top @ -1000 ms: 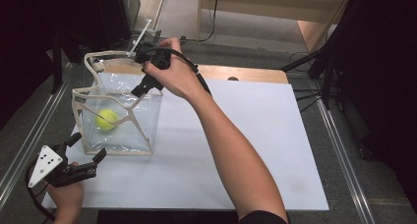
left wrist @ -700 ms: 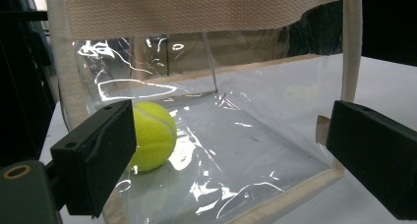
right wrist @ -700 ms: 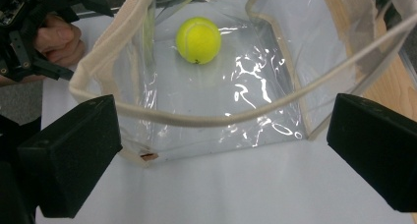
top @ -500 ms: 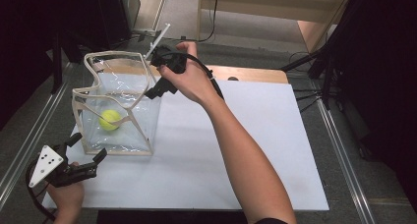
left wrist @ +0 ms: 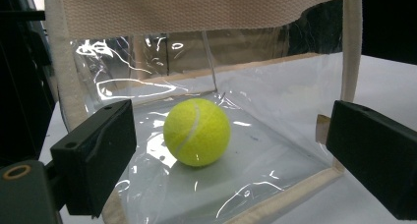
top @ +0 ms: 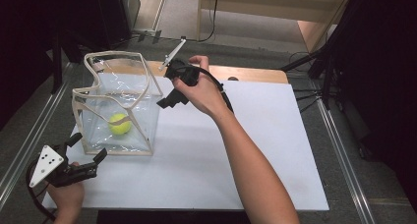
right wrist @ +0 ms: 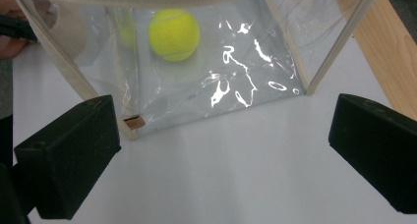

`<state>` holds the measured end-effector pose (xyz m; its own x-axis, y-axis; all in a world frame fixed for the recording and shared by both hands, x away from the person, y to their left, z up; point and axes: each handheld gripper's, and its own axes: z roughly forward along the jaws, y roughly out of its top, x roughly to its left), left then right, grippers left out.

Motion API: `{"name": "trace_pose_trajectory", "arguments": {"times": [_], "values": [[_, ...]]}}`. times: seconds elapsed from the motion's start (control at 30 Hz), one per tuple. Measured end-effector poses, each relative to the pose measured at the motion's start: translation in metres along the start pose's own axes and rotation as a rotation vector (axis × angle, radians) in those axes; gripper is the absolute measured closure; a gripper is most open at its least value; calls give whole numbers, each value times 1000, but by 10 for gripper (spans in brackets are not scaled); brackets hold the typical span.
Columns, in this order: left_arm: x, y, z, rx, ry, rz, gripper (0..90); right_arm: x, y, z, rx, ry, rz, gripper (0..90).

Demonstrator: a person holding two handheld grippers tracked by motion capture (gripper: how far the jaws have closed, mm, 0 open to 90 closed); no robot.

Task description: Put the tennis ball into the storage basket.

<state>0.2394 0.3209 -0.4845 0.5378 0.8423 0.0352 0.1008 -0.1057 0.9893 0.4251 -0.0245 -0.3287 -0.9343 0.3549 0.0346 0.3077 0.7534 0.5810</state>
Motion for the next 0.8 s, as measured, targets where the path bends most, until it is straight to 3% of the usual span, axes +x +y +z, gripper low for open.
{"name": "trace_pose_trajectory", "arguments": {"times": [0.53, 0.8], "values": [[0, 0, 0, 1, -2, -2, 53, 7, -44, 4, -58, -33, 36, 0], [0, 0, 0, 4, -2, 4, 54, 8, -73, 11, -97, -25, 69, 0]]}}
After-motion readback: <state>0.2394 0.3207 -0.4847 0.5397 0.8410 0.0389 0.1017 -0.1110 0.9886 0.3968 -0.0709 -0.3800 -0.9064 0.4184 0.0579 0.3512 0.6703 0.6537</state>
